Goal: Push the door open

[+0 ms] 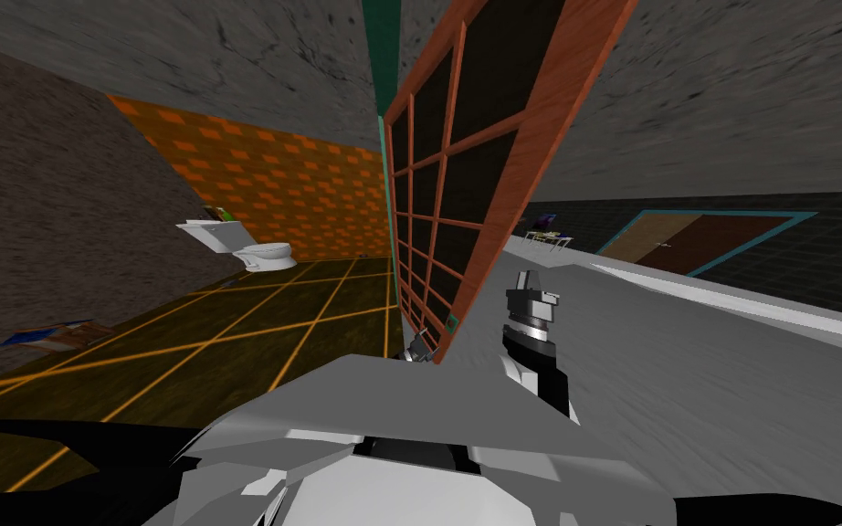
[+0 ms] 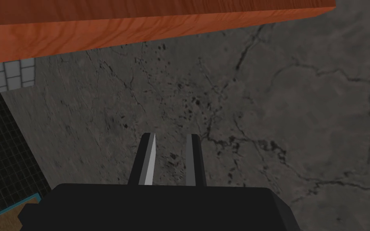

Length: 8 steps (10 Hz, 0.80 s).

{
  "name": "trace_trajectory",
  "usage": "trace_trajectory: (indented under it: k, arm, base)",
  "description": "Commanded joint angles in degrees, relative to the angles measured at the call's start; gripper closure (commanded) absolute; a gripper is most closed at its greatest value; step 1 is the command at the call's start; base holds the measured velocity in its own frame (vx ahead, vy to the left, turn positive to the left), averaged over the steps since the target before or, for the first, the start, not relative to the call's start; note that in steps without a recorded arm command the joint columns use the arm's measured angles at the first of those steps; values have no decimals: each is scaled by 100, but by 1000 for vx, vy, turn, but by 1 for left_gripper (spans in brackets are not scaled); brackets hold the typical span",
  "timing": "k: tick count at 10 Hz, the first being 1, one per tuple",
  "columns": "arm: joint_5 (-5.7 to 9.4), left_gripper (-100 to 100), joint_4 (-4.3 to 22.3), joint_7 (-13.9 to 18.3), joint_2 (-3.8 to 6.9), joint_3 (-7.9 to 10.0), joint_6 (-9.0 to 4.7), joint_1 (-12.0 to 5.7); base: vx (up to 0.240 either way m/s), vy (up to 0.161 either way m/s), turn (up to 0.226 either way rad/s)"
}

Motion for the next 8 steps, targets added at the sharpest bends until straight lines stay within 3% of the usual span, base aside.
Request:
trace_trajectory:
  k: [1, 3, 8]
  arm:
    - [77, -100, -26, -75, -22, 159, 12, 71]
    - [57, -100, 64, -81, -43, 129, 0, 7]
    - [64, -100, 123, -142, -112, 179, 25, -32]
  base:
    - [-133, -111, 172]
    - [9, -76, 0]
    - [150, -168, -10]
